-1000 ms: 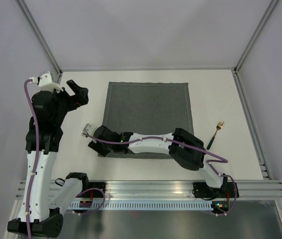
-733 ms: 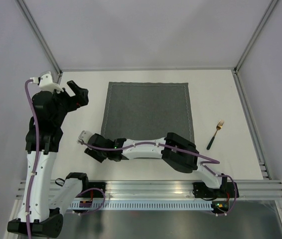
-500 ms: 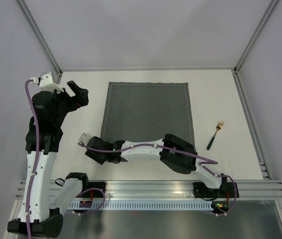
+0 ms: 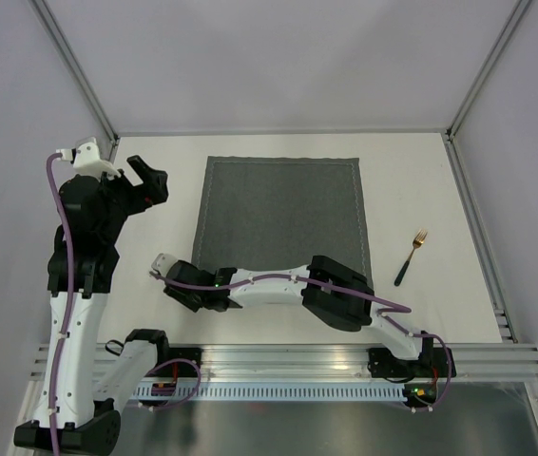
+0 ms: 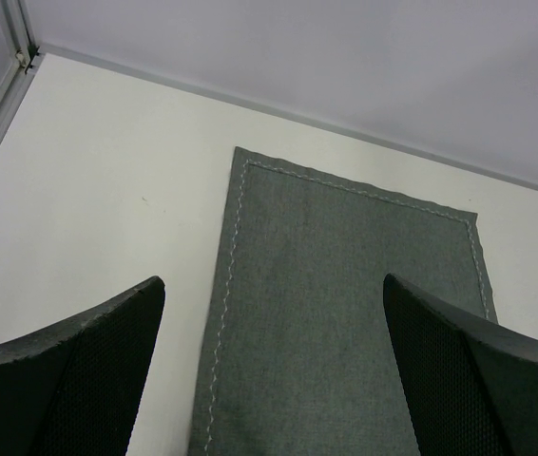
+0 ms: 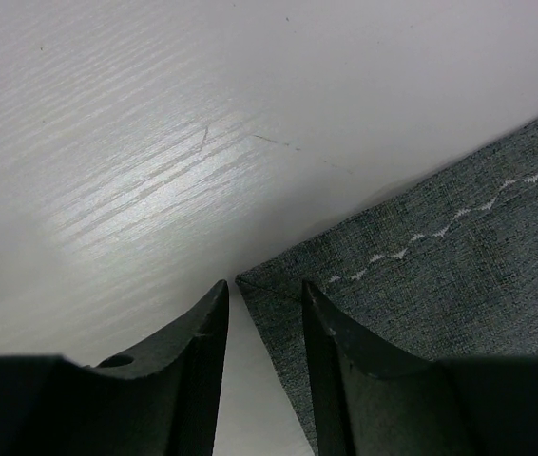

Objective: Fold the napkin, place the utensils inside, and roll it up
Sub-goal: Fold the napkin

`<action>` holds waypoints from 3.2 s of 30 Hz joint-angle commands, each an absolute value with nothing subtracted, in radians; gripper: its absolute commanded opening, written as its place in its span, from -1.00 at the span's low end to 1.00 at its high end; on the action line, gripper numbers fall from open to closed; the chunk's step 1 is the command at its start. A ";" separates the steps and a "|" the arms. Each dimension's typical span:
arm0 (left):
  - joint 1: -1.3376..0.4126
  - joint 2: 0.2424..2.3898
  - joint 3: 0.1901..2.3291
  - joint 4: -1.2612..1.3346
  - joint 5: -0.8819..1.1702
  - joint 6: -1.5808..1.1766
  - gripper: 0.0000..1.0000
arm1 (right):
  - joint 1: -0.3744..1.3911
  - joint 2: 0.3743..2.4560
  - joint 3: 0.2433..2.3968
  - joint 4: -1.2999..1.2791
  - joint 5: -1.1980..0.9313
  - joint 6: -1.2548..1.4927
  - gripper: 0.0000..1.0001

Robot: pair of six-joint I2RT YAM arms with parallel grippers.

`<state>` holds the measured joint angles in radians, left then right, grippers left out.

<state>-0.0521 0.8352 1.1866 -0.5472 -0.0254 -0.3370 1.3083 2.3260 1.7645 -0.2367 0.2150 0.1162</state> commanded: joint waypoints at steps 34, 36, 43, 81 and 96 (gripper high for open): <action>-0.049 0.801 1.184 -0.535 -0.057 -0.281 0.99 | 1.356 2.341 1.986 -0.410 0.038 0.244 -0.99; -0.049 0.799 1.184 -0.532 -0.054 -0.284 0.99 | 1.348 2.347 2.006 -0.416 0.035 0.247 -0.99; -0.049 0.804 1.187 -0.528 -0.048 -0.296 0.99 | 1.272 2.341 2.051 -0.433 0.040 0.236 -0.99; -0.049 0.880 1.164 -0.445 0.025 -0.351 0.99 | 0.723 2.025 1.770 -0.314 0.163 -0.086 -0.99; -0.049 0.923 1.169 -0.423 0.038 -0.350 0.99 | 0.562 2.052 1.792 -0.314 0.149 -0.049 -0.99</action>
